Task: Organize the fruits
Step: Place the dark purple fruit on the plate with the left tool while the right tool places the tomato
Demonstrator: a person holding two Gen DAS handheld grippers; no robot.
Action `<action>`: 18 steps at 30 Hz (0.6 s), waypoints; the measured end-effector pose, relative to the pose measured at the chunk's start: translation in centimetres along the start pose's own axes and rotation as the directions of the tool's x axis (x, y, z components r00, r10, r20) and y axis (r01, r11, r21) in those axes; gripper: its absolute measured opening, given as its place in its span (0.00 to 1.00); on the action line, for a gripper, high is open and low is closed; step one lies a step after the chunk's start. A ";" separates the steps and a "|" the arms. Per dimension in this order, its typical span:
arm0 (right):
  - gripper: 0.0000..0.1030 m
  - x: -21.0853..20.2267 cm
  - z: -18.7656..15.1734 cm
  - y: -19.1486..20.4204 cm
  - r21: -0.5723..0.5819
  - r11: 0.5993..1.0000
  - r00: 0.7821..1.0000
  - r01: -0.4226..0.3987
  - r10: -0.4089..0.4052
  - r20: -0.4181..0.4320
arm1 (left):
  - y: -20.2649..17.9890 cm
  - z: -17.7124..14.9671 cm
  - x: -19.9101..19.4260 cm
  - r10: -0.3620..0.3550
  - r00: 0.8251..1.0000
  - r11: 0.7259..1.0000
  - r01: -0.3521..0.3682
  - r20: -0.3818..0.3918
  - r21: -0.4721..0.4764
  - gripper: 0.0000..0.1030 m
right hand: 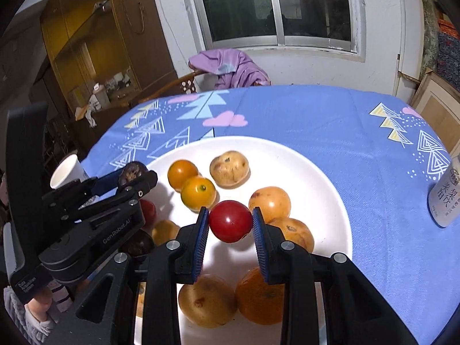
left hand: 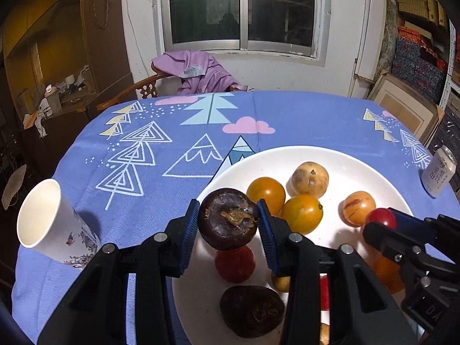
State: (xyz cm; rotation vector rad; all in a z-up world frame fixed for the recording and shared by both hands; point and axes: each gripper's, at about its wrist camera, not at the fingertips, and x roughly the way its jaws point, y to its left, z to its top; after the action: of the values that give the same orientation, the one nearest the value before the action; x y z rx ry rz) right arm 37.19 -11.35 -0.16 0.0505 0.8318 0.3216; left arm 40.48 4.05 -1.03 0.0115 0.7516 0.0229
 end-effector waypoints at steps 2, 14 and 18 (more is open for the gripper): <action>0.30 0.3 -0.1 0.0 -0.002 1.000 1.000 0.003 -0.003 -0.008 | -0.1 0.0 0.1 0.000 1.000 1.000 0.000 -0.001 0.002 0.39; 0.36 0.6 -0.2 0.1 -0.012 1.000 1.000 0.007 -0.007 -0.019 | -0.5 -0.2 -0.6 0.018 0.999 1.000 -0.019 0.042 0.022 0.53; 0.41 -0.3 0.1 -0.3 0.008 1.000 1.000 -0.002 0.002 0.008 | -0.4 -0.1 -1.3 0.025 0.998 0.999 -0.027 0.059 0.025 0.66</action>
State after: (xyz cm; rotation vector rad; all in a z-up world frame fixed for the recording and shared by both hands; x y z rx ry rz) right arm 37.16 -11.73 0.09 0.0600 0.8250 0.3203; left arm 39.45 3.59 -0.24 0.0462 0.6927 0.0374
